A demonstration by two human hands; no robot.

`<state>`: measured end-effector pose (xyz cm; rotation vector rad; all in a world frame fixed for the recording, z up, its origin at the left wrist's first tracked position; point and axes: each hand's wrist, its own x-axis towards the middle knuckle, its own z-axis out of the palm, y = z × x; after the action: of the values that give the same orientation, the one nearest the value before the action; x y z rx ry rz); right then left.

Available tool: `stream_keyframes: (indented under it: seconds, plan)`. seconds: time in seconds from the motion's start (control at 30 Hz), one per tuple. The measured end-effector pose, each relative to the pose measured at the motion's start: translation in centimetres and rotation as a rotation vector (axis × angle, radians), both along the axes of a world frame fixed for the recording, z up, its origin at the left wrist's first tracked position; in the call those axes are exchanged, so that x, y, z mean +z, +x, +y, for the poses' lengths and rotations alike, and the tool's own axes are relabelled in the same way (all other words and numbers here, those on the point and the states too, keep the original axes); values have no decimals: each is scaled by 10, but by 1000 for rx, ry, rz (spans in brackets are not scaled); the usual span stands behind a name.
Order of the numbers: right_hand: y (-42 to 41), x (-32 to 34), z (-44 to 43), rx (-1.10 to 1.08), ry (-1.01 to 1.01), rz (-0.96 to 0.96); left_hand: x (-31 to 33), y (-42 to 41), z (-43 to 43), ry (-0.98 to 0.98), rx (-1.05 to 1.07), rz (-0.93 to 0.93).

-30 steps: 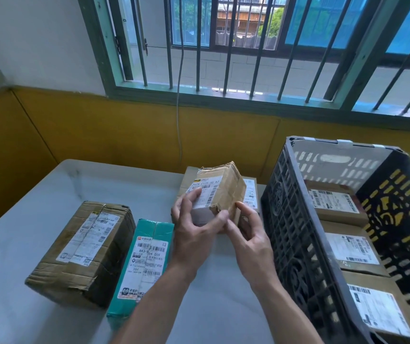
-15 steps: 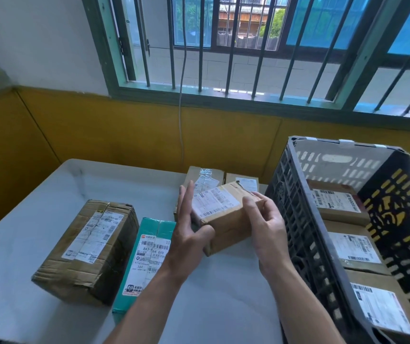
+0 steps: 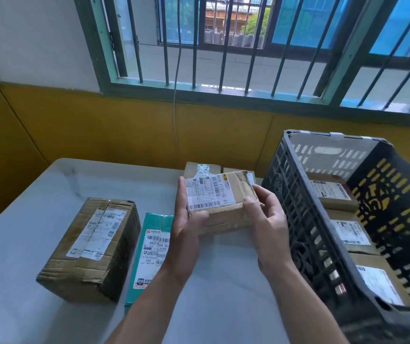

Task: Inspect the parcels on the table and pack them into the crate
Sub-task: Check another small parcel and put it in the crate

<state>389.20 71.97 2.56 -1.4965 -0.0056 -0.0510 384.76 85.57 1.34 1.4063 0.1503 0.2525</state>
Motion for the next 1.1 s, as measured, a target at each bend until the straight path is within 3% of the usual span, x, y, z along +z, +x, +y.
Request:
stream_keyframes:
  seconds: [0.37, 0.7, 0.97, 1.1]
  plan:
    - [9, 40, -34, -80, -49, -163, 31, 26, -38, -47, 21, -53]
    - [82, 83, -179, -226, -147, -190, 78, 120, -174, -9, -121, -168]
    - [147, 62, -278, -200, -208, 8, 61, 194, -258, 126, -175, 11]
    - [176, 40, -303, -120, -327, 45, 46, 222, -274, 219, -105, 131]
